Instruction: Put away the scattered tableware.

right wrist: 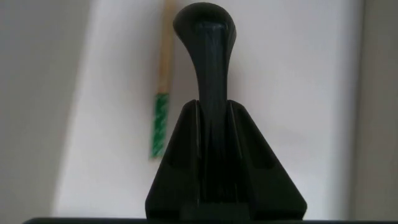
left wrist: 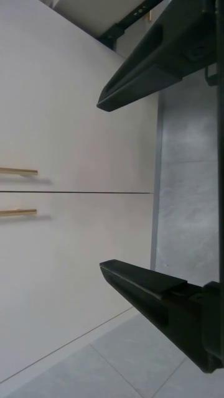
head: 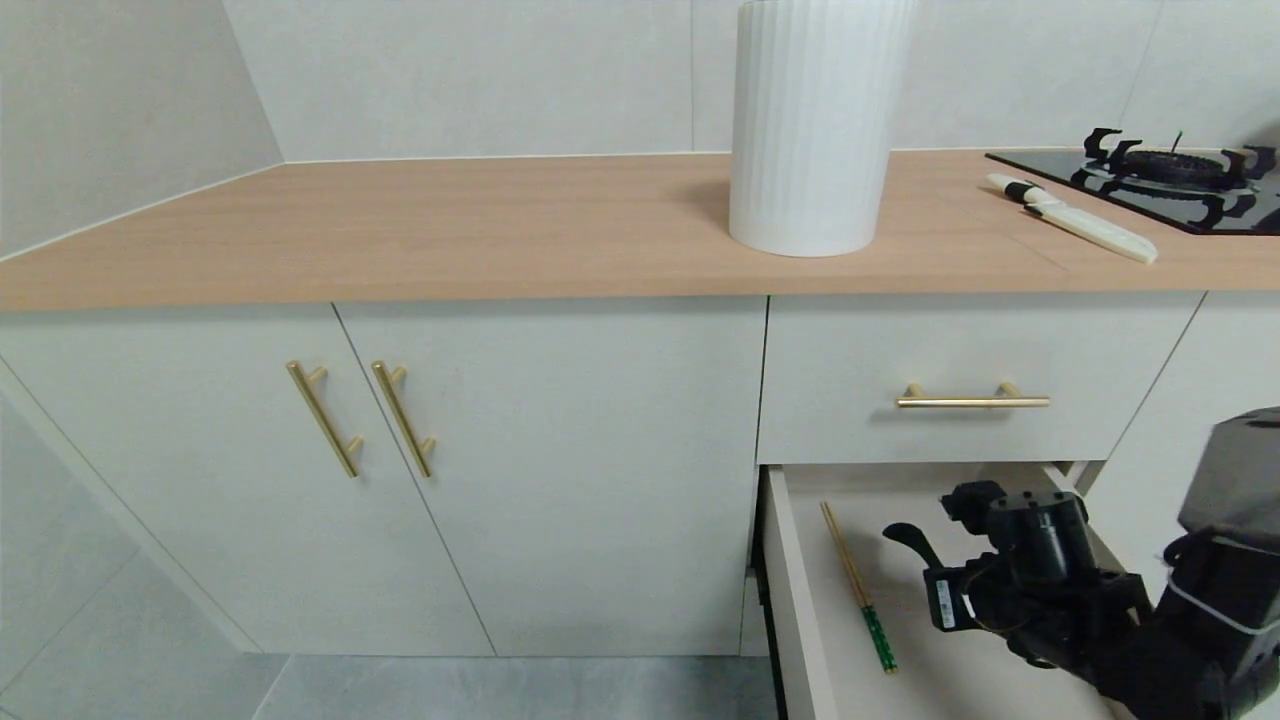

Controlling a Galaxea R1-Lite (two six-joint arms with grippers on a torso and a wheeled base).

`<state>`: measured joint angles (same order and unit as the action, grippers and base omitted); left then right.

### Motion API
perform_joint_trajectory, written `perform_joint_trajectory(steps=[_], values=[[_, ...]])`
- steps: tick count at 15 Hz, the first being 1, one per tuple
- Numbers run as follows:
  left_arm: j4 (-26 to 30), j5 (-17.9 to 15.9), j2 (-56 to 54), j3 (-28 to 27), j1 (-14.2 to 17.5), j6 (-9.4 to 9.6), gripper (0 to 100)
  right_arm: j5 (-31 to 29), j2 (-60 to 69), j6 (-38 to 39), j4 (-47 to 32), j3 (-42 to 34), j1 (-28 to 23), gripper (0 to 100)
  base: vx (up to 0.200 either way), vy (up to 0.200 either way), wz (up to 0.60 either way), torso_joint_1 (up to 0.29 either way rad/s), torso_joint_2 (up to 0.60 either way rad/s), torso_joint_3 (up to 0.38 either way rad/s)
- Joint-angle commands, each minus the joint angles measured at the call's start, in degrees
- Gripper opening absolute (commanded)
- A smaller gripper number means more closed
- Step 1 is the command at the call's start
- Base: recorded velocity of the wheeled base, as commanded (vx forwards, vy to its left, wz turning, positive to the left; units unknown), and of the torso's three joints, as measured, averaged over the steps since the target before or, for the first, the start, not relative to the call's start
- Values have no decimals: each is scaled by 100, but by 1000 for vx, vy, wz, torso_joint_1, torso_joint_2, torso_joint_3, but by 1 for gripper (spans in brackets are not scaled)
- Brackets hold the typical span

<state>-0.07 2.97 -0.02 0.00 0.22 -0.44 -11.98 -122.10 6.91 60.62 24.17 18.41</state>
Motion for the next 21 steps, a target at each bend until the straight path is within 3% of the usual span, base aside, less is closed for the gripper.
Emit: perform_joint_trajectory(steps=[1,13,14,18,21], values=[[-1,1,2,0,4,-9,100,-120,-938,12,398,44,-109,0,0,0,0,0,0,0],[-1,1,2,0,4,0,100,-120,-1105,47,503,175,-268,0,0,0,0,0,0,0],[-1,1,2,0,4,0,100,-120,-1105,47,538,175,-268,100,0,0,0,0,0,0],[-1,1,2,0,4,0,100,-120,-886,47,556,131,-285,100,0,0,0,0,0,0],[-1,1,2,0,4,0,100,-50,143,38,424,-88,-470,100,0,0,0,0,0,0]])
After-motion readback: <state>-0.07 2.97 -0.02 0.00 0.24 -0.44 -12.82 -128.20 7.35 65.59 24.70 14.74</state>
